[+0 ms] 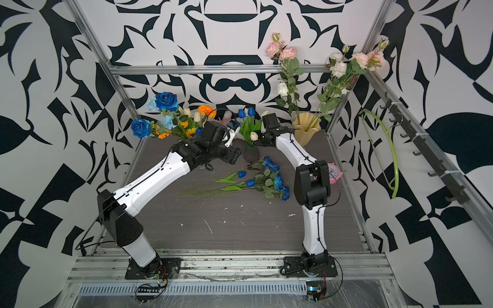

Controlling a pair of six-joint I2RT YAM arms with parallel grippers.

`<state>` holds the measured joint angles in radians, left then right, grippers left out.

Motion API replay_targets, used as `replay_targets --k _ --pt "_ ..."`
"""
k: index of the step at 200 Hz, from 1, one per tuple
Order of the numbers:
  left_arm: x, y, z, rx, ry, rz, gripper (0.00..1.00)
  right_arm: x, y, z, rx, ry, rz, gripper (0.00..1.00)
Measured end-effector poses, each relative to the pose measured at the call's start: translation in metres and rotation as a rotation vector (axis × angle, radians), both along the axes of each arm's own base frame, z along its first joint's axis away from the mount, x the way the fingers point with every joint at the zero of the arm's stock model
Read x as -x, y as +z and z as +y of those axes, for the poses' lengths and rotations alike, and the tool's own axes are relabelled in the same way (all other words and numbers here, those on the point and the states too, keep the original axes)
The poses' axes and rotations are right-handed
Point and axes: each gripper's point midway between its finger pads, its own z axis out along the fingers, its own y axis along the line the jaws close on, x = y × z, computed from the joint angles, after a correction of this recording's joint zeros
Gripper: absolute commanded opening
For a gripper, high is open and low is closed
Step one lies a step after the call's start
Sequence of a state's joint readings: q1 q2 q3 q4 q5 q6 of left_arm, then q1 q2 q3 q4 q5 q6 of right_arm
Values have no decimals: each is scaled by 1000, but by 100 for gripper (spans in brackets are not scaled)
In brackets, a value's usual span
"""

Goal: Pick out blue flowers from the vase
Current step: Place the flower at the center of the board, then pick up the flower from the vase.

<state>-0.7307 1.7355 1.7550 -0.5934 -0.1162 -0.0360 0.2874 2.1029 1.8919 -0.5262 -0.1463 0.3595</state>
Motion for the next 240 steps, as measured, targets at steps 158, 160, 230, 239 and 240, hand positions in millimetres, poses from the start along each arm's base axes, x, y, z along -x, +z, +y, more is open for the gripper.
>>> replay_targets --k 158,160,230,239,240 --pt "-95 -62 -26 427 116 267 63 1 0 2 -29 15 6 0" --pt "-95 -64 -26 427 119 271 63 1 0 2 -29 15 6 0" --pt "-113 -63 -31 450 129 203 59 0 -1 4 -46 25 -4 0" --pt "-115 -62 -31 455 130 194 56 0 -1 4 -49 26 -6 0" --pt "-115 -62 -31 455 130 193 56 0 -1 4 -49 26 -6 0"
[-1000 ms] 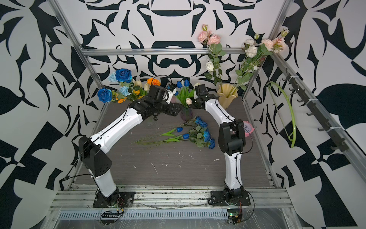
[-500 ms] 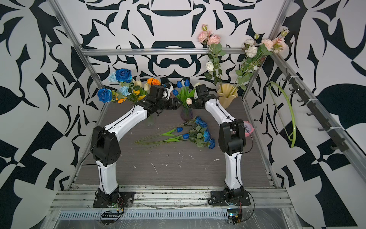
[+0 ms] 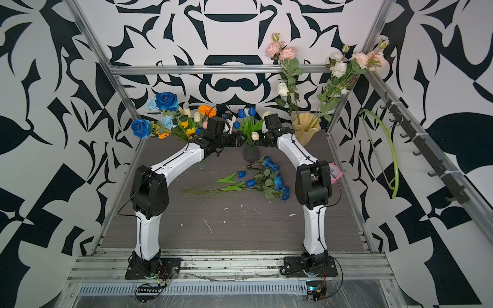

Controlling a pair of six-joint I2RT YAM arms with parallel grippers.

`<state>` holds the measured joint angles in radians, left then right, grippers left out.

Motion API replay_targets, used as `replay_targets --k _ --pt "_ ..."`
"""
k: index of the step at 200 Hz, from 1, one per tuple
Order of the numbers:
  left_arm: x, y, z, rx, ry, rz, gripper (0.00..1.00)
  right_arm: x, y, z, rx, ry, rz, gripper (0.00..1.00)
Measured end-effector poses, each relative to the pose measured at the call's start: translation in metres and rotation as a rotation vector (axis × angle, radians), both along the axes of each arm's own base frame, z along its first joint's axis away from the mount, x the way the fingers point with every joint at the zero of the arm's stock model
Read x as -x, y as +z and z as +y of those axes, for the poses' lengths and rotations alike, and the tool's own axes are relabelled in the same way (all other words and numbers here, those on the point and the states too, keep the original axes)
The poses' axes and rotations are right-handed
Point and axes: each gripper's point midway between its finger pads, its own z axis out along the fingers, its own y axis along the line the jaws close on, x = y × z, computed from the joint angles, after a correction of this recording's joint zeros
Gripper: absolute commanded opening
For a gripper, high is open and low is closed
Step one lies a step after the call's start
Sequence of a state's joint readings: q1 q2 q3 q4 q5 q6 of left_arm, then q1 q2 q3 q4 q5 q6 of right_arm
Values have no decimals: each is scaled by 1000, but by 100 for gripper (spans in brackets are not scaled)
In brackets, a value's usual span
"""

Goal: Pick out blue flowers from the vase
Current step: Pick up the flower from the vase.

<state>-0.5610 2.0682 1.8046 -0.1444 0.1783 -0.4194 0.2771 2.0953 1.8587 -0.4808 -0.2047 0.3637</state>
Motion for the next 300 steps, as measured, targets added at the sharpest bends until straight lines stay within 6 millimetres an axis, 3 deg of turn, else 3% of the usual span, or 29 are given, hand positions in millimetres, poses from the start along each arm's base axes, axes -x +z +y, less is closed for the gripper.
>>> replay_targets --k 24,56,98,136,166,229,300 --pt "-5 2 -1 7 10 -23 50 0 0 0 -2 1 -2 0" --pt "-11 6 -2 19 23 -53 27 0 1 0 -5 1 -8 0" --pt "-15 14 -3 24 20 -96 13 0 1 0 -8 -1 -13 0" --pt "-17 21 -4 31 16 -134 16 0 1 0 -10 0 -14 0" --pt "-19 24 -5 39 16 -149 12 0 1 0 -11 0 -14 0" --pt "-20 22 -3 38 33 -141 48 0 1 1 -12 1 -15 0" --pt "-25 10 6 -9 93 -102 49 0 1 1 -19 3 -17 0"
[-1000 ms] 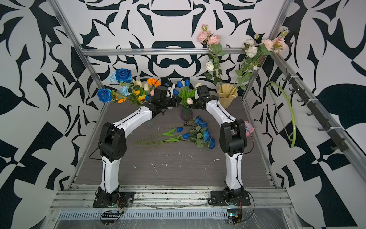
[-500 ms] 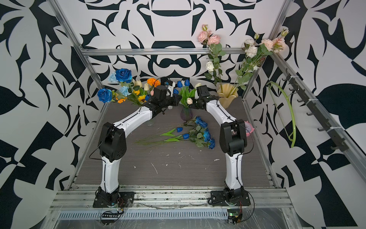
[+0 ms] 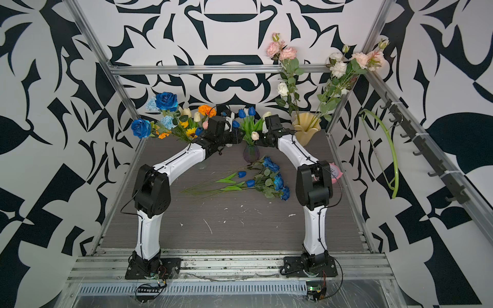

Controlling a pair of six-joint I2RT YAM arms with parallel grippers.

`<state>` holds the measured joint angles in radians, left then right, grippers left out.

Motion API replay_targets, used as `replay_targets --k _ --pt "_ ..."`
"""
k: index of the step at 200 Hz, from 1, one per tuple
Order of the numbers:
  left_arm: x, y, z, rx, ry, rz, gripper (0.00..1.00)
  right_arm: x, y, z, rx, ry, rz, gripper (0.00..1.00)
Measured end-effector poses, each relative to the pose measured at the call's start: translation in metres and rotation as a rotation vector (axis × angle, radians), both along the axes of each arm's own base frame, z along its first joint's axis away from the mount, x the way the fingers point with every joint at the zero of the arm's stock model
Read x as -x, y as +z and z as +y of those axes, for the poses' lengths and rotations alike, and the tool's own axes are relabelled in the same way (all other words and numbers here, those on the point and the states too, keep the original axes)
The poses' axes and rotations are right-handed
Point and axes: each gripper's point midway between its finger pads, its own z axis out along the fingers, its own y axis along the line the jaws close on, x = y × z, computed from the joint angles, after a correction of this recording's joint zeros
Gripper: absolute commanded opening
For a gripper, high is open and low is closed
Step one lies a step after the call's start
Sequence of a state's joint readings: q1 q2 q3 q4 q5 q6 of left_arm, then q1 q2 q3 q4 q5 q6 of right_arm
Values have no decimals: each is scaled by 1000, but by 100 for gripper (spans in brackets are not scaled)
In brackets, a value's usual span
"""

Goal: Pick out blue flowers from the vase
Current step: Pick up the flower from the vase.

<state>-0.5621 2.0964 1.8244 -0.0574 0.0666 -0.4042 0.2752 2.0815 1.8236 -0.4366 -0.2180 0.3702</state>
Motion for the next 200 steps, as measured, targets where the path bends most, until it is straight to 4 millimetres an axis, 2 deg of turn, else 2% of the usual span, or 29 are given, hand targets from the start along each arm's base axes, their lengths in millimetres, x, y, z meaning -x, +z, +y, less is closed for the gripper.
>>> replay_targets --k 49,58,72,102,139,161,188,200 --pt "-14 3 -5 2 19 -17 47 0 0 0 -3 1 0 0" --pt "-16 0 -5 -1 21 -13 41 0 0 0 -3 1 0 0" --pt "-15 -3 -5 -13 22 -7 25 0 0 -1 -5 1 1 0" --pt "-16 -4 -4 -11 30 -1 13 0 0 -1 -8 3 2 0" --pt "-13 -2 -9 -5 5 -10 6 0 0 -1 -16 4 1 0" --pt "-4 0 -11 -25 -15 -16 2 0 1 -1 -24 5 0 0" --pt "9 14 -12 -68 -44 -43 2 0 0 -1 -26 5 2 0" --pt "16 23 -11 -87 -59 -56 6 0 0 -1 -26 5 2 0"
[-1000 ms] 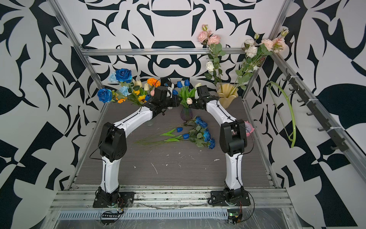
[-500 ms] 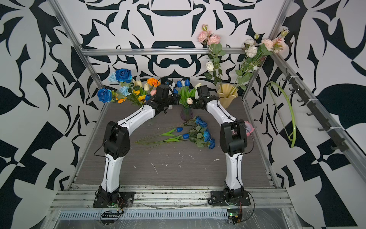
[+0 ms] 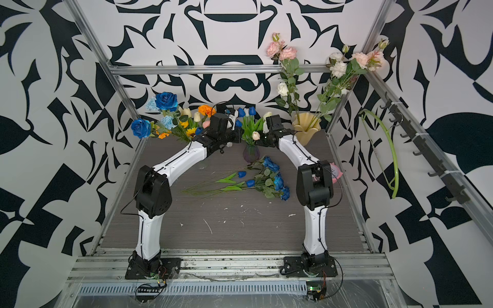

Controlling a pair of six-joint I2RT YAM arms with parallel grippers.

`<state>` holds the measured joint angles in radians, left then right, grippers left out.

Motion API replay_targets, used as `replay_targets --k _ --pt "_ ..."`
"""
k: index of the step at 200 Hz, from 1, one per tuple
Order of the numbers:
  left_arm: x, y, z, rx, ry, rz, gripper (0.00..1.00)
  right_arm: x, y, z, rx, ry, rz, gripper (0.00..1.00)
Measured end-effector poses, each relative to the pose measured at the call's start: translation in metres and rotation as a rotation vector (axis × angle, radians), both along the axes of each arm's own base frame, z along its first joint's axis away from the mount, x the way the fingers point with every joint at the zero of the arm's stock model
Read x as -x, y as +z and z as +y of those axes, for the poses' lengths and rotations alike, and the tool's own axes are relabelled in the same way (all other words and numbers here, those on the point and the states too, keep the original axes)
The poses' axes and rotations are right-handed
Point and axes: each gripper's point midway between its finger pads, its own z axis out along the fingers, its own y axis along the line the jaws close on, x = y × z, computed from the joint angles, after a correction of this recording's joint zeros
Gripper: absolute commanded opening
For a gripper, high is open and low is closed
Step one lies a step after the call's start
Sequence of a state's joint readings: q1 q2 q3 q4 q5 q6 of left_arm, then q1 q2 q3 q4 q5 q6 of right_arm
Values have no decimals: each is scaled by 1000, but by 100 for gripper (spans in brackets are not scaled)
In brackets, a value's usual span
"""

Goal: Pick out blue flowers from the vase
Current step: Pick up the flower from the vase.

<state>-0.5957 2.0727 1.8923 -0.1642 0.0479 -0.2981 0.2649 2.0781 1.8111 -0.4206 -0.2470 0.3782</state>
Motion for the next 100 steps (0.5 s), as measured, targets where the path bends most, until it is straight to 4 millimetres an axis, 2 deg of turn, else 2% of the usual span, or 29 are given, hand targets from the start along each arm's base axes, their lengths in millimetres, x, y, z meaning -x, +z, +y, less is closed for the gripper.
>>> replay_targets --k 31,58,88,100 --pt "12 30 5 -38 -27 -50 16 0 0 0 1 0 0 0" --pt "15 50 8 -61 -40 -89 17 0 0 -1 0 -2 1 0" --pt "17 53 10 -90 -52 -96 19 0 0 -1 0 -2 1 0" --pt "18 50 11 -102 -55 -92 11 0 0 -1 0 -2 1 0"
